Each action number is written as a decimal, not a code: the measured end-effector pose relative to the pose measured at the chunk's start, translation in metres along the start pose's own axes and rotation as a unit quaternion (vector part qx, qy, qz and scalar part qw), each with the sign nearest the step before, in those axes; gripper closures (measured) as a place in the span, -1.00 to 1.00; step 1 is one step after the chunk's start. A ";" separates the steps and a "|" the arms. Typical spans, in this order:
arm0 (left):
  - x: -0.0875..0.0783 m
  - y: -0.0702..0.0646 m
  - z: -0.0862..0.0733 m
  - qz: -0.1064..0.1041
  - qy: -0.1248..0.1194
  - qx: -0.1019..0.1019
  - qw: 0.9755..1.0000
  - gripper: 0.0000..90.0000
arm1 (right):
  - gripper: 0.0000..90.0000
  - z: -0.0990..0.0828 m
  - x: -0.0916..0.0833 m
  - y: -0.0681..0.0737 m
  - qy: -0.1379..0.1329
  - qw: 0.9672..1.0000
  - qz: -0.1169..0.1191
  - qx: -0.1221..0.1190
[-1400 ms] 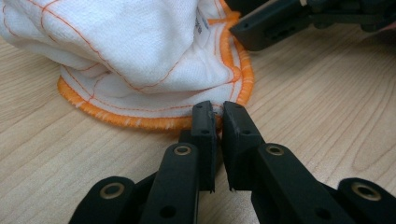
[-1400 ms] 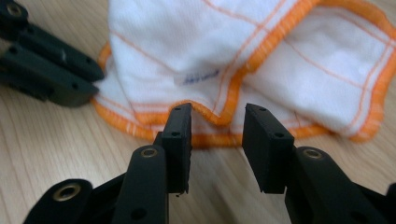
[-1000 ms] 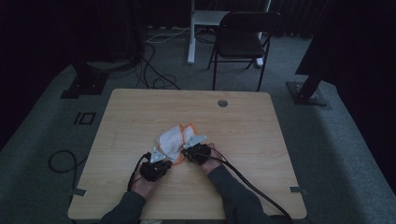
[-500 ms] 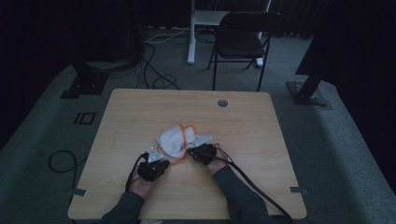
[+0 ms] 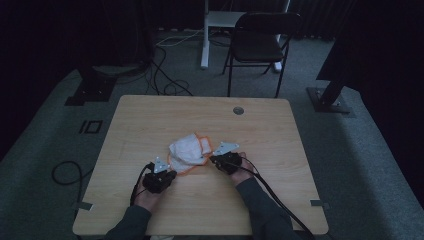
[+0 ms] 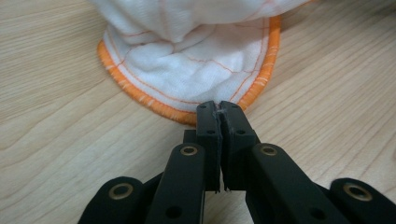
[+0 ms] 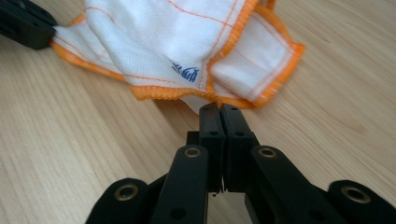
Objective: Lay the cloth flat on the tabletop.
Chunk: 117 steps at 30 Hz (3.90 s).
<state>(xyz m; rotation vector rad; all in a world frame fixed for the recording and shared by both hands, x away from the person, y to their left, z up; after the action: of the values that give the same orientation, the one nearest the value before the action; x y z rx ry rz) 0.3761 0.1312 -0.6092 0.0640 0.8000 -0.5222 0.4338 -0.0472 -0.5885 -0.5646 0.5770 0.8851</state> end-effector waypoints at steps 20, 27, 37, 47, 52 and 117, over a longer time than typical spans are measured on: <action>-0.011 0.032 -0.003 0.032 0.007 -0.028 0.999 0.96 | 0.98 -0.036 -0.032 -0.050 0.012 0.997 -0.059 0.039; -0.014 0.042 -0.004 0.034 0.013 -0.038 0.999 0.96 | 0.98 -0.048 -0.043 -0.066 0.019 0.995 -0.077 0.053; -0.019 0.059 -0.005 0.047 0.015 -0.054 0.997 0.97 | 0.99 -0.063 -0.054 -0.083 0.027 0.993 -0.096 0.068; -0.023 0.071 -0.005 0.060 0.016 -0.068 0.996 0.98 | 0.99 -0.068 -0.063 -0.095 0.025 0.990 -0.111 0.080; -0.026 0.079 -0.004 0.071 0.011 -0.081 0.994 0.98 | 0.99 -0.067 -0.064 -0.101 0.025 0.989 -0.119 0.088; 0.042 -0.063 0.032 -0.063 0.056 0.102 0.991 0.97 | 0.98 -0.053 -0.051 -0.120 0.032 0.985 -0.136 0.102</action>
<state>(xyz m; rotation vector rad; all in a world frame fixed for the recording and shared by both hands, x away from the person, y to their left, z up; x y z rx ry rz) 0.3919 0.0507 -0.6072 0.2340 0.8620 -0.7238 0.4958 -0.1713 -0.5667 -0.4731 0.6241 0.5437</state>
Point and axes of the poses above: each handheld gripper's, and its own axes: x roughly forward along the jaws, z roughly out of its top, y roughly to its left, the point moved 10 cm from there along x, roughly forward along the jaws, and after that the axes turned 8 degrees about -x, right-handed, at the moved point
